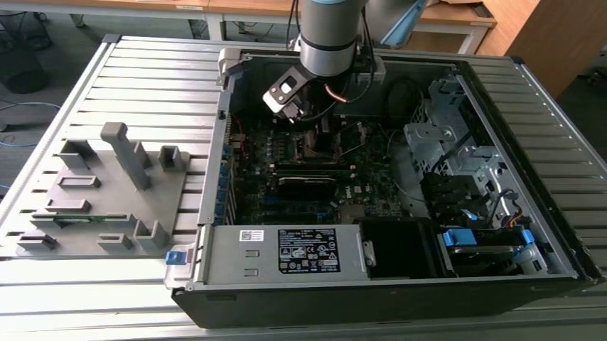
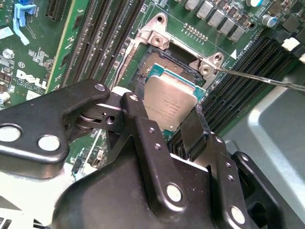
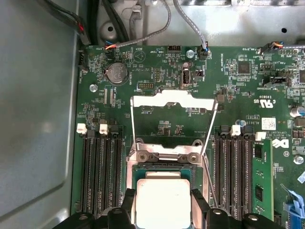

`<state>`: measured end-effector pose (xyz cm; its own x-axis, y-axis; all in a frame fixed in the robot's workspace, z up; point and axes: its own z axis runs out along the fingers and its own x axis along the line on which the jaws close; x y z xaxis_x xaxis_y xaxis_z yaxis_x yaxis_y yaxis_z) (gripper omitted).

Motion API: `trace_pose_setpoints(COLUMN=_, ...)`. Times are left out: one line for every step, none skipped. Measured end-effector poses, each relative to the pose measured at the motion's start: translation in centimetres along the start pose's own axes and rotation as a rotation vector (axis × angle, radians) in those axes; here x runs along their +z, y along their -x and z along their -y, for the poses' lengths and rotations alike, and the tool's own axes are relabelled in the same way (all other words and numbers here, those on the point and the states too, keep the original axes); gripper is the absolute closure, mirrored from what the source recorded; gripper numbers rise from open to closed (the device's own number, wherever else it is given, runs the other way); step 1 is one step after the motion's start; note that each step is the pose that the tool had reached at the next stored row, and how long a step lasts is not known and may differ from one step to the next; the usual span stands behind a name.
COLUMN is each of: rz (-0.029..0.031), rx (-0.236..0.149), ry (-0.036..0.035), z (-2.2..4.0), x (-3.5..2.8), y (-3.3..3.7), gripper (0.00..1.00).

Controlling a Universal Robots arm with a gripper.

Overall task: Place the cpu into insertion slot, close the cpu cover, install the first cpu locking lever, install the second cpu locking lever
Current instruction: 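Place the cpu into insertion slot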

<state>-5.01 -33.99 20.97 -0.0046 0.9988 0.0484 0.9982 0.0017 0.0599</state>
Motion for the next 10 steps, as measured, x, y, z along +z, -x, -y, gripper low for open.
trace_pose_setpoints(rz=0.0002, rx=0.001, ry=-0.0001, z=0.10, x=0.03, y=0.00, gripper=0.46)
trace_pose_setpoints(rz=0.0002, rx=0.002, ry=0.0000, z=0.17, x=0.09, y=0.00, gripper=0.46)
trace_pose_setpoints(rz=0.0003, rx=0.003, ry=0.0001, z=0.20, x=0.18, y=0.00, gripper=0.46)
trace_pose_setpoints(rz=0.0005, rx=0.004, ry=0.0000, z=0.22, x=0.27, y=0.01, gripper=0.46)
trace_pose_setpoints(rz=0.0006, rx=0.006, ry=0.0001, z=0.23, x=0.38, y=0.02, gripper=0.46)
trace_pose_setpoints(rz=0.0007, rx=0.009, ry=0.0003, z=0.23, x=0.45, y=0.04, gripper=0.46)
trace_pose_setpoints(rz=0.0011, rx=0.011, ry=0.0004, z=0.24, x=0.49, y=0.05, gripper=0.46)
trace_pose_setpoints(rz=0.0017, rx=0.014, ry=0.0005, z=0.24, x=0.52, y=0.06, gripper=0.46)
trace_pose_setpoints(rz=0.0025, rx=0.018, ry=0.0007, z=0.24, x=0.54, y=0.06, gripper=0.46)
trace_pose_setpoints(rz=0.0036, rx=0.021, ry=0.0007, z=0.24, x=0.55, y=0.06, gripper=0.46)
